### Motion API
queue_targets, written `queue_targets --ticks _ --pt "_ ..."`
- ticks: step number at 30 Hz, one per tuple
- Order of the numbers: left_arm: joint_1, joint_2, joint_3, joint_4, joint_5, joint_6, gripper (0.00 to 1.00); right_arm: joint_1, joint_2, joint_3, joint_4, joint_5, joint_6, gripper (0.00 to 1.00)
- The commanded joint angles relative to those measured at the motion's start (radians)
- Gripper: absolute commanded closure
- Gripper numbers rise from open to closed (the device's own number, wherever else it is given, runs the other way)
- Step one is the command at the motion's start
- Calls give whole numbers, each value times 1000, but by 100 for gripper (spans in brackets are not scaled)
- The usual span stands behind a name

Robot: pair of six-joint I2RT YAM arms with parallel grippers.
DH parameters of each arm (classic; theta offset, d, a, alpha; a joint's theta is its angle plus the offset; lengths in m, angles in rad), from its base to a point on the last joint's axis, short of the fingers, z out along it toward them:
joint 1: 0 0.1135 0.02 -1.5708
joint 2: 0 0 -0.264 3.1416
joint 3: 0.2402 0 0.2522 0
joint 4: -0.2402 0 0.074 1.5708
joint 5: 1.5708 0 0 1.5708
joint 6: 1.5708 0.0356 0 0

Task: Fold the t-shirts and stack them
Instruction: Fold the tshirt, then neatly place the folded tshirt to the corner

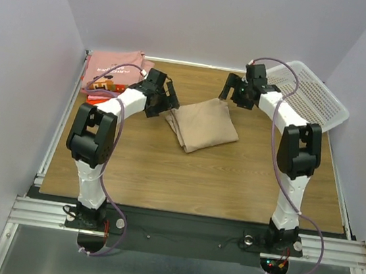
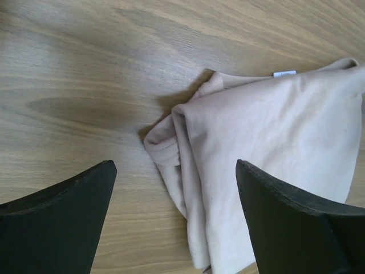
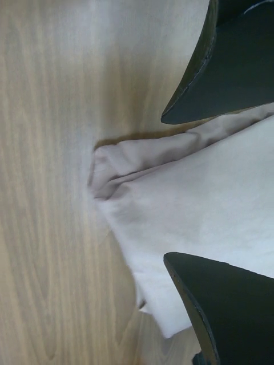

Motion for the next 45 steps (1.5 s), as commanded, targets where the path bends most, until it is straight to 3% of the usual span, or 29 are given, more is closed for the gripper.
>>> queue_targets --ticks 1,5,12,19,24,28,30,31,34,35,36,40,45 --pt "-15 -113 -48 41 49 18 2 0 -181 -93 27 9 -17 0" --pt "-37 -152 -172 113 98 -11 2 0 -363 -291 30 46 2 0" --pt "-75 -86 -194 188 133 -69 2 0 -759 -727 54 86 69 0" --pt "-92 14 -163 182 132 -105 2 0 -943 -807 59 126 48 0" --pt "-118 26 -168 173 81 -120 8 0 -1005 -833 58 118 55 0" --pt "-120 115 -96 155 92 -111 21 -1 -1077 -897 58 97 81 0" --pt "-126 149 -42 132 91 -99 34 0 -1109 -927 58 107 88 0" --pt "-132 176 -7 121 78 -82 45 0 -1142 -951 56 121 86 0" --pt "-138 213 44 75 34 -49 67 0 -1189 -985 55 126 85 0" --pt "-140 220 61 63 14 -37 90 0 -1212 -1008 56 164 83 0" --pt "-138 224 102 31 -32 -5 100 0 -1216 -1019 56 176 80 0" --pt "-138 229 223 -23 -149 201 100 0 -1239 -1111 53 182 74 0" --pt "-138 186 360 -76 -395 458 100 -1 -1230 -1181 53 189 58 0"
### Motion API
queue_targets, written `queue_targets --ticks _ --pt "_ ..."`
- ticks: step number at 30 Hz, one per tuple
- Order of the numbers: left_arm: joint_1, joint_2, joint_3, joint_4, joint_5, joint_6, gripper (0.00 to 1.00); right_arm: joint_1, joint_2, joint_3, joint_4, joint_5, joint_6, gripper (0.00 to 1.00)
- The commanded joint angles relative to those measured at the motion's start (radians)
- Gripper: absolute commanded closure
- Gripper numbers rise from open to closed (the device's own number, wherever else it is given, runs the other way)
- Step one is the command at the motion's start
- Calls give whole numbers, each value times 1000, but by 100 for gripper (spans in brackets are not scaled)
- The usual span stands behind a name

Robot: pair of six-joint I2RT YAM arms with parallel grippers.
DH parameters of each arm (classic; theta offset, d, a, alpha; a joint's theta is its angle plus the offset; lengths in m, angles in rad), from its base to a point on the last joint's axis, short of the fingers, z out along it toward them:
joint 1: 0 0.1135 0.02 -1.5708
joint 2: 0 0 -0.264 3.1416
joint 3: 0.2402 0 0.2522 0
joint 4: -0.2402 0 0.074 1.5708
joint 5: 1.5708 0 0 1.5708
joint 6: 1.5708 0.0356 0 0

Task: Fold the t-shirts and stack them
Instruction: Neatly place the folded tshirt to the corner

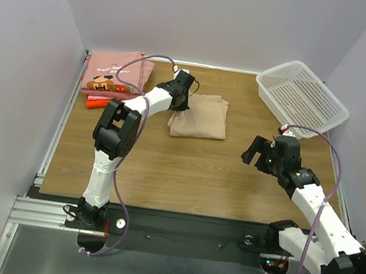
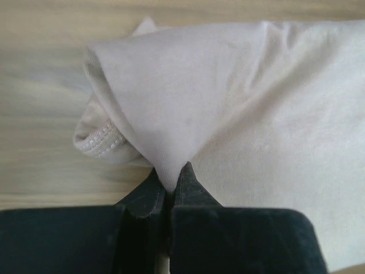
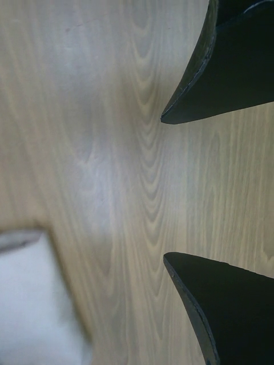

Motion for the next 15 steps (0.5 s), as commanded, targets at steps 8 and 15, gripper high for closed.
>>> queue_targets --ticks 8,15 --pt "15 -95 217 -49 -473 582 100 2 14 -22 20 120 -25 0" --pt "29 -81 317 -1 -607 789 100 2 33 -25 21 148 -24 0"
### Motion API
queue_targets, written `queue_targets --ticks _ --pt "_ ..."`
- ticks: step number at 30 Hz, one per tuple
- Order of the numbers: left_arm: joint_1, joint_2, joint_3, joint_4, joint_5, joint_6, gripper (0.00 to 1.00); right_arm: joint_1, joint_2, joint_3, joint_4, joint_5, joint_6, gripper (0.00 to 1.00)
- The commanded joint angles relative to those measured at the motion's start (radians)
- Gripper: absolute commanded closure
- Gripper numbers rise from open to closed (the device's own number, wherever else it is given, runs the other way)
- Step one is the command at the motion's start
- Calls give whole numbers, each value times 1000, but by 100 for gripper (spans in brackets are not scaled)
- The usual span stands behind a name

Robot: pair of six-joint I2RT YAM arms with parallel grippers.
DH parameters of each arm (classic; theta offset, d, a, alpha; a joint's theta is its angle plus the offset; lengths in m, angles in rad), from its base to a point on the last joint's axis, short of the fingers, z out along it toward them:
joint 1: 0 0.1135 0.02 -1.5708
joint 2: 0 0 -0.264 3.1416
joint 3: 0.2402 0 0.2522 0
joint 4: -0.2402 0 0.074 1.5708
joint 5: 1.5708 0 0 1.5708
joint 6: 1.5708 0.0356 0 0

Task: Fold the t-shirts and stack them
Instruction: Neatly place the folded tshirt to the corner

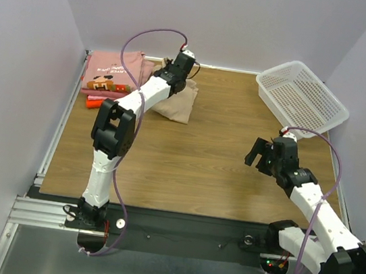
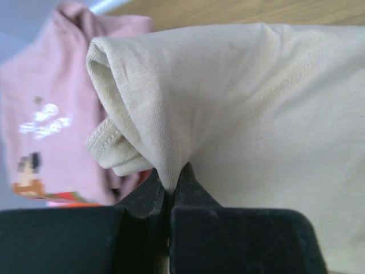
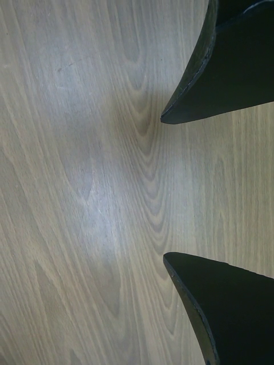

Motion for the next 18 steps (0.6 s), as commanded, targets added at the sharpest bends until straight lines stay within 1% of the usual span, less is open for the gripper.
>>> queue_targets --ticks 1,3,4,8,11,18 --pt "12 -58 134 39 -163 191 100 2 9 19 31 48 -12 0" --pt "13 -47 191 35 -202 225 100 2 12 19 31 59 -11 0" --pt "13 -43 200 44 -216 272 100 2 14 20 31 64 -8 0" --pt "19 -39 243 97 -253 360 100 2 27 20 31 73 -8 0" --pt "24 -27 295 81 -256 377 100 2 38 22 31 82 -5 0" --pt "33 -33 363 86 -292 457 100 2 61 29 31 85 -5 0"
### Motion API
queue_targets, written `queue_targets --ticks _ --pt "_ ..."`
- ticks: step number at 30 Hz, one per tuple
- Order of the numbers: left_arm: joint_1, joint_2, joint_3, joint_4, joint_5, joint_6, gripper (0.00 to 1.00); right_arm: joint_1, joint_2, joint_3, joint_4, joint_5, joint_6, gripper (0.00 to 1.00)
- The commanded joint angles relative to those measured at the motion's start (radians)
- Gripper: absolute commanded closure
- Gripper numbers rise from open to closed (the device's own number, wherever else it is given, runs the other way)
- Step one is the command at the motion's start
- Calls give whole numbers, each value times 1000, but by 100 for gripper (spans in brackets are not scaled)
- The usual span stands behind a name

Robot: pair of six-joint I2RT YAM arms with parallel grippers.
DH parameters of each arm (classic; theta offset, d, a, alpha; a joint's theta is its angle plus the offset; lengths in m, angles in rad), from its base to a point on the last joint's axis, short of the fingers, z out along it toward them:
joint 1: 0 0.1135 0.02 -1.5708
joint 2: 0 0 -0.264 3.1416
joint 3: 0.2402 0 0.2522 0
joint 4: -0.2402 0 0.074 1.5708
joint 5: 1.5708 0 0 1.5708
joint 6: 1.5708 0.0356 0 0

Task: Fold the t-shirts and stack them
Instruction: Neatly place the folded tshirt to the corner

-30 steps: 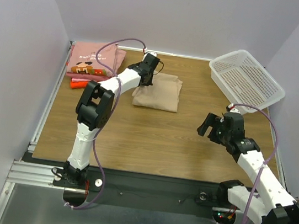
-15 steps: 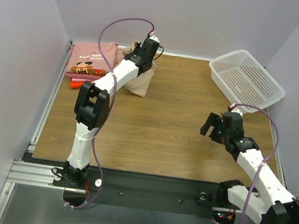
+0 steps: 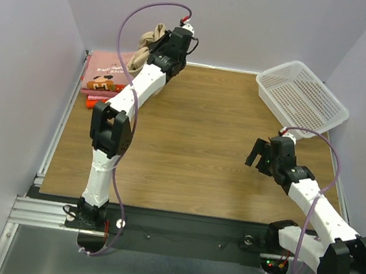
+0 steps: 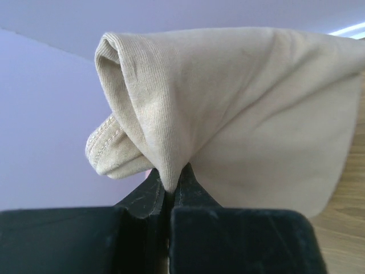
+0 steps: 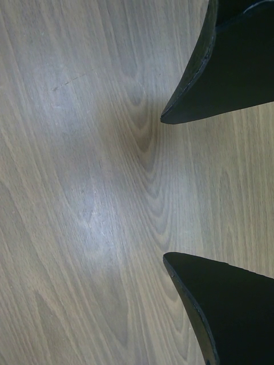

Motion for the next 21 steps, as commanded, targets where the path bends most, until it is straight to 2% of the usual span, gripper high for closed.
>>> queue_targets --ticks 1,21 --pt "10 -41 94 52 -67 83 100 2 9 29 29 26 -5 0" --pt "54 -138 108 11 -9 86 100 2 61 40 34 35 -2 0"
